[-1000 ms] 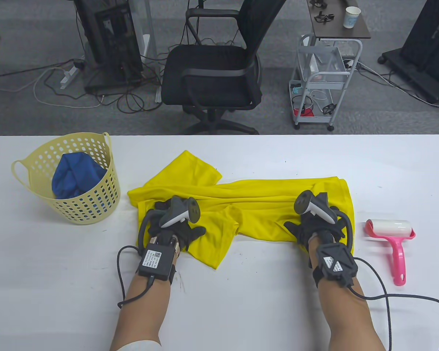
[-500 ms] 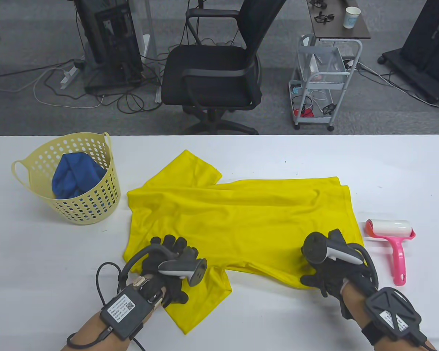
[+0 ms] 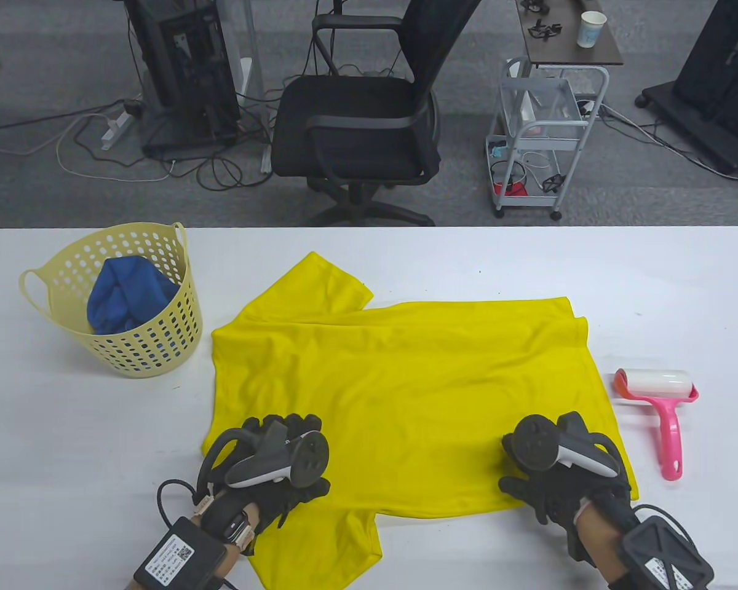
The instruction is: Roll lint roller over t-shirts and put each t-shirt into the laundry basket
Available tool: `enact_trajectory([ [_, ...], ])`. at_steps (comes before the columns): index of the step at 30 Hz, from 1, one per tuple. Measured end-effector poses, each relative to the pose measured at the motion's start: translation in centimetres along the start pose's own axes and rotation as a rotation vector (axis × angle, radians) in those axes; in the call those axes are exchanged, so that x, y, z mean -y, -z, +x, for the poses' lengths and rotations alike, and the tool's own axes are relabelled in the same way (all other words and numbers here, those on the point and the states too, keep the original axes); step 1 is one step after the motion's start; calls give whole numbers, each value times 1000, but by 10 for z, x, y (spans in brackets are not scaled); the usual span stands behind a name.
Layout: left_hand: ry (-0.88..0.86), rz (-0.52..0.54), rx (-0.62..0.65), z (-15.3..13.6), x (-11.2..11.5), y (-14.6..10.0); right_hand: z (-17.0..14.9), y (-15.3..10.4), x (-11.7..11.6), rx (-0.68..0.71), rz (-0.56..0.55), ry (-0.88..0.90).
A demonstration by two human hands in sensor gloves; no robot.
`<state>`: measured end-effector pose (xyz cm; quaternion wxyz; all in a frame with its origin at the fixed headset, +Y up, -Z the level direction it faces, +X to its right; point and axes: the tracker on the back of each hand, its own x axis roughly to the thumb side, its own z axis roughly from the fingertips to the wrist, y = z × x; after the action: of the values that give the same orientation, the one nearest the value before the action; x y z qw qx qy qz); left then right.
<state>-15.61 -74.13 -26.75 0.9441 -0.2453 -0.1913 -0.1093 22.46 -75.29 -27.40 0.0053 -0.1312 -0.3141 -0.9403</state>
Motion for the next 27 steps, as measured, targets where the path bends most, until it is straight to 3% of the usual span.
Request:
enact_trajectory([
  [2,55,-175,38,3,23,6,0,-4,-1,11,-118,-3],
  [4,93,-321,77,9,45,8,-3,-7,-2,43,-121,4],
  [6,60,-287,105,11,41,2,-10,-13,1,34,-32,29],
  [7,98,-270,95,13,37,-1,-18,-20,7,26,-72,70],
  [9,160,-242,84,18,34,-5,-38,-33,20,-88,-233,128],
  [13,142,-112,44,19,22,-11,-105,-56,35,-525,-562,153],
  [14,113,-42,30,17,17,-11,-126,-56,30,-624,-561,174],
  [16,14,119,35,15,13,-8,-158,-53,18,-755,-409,227],
  [18,-60,147,69,16,15,-2,-180,-54,7,-848,-269,266],
  [21,-92,37,102,21,28,8,-195,-51,-4,-823,-243,369],
  [22,-78,-48,141,25,35,12,-196,-49,-6,-794,-259,432],
  [24,-32,-199,193,31,48,16,-195,-47,-2,-810,-299,372],
  [27,-51,-251,210,28,45,14,-193,-47,3,-812,-377,339],
])
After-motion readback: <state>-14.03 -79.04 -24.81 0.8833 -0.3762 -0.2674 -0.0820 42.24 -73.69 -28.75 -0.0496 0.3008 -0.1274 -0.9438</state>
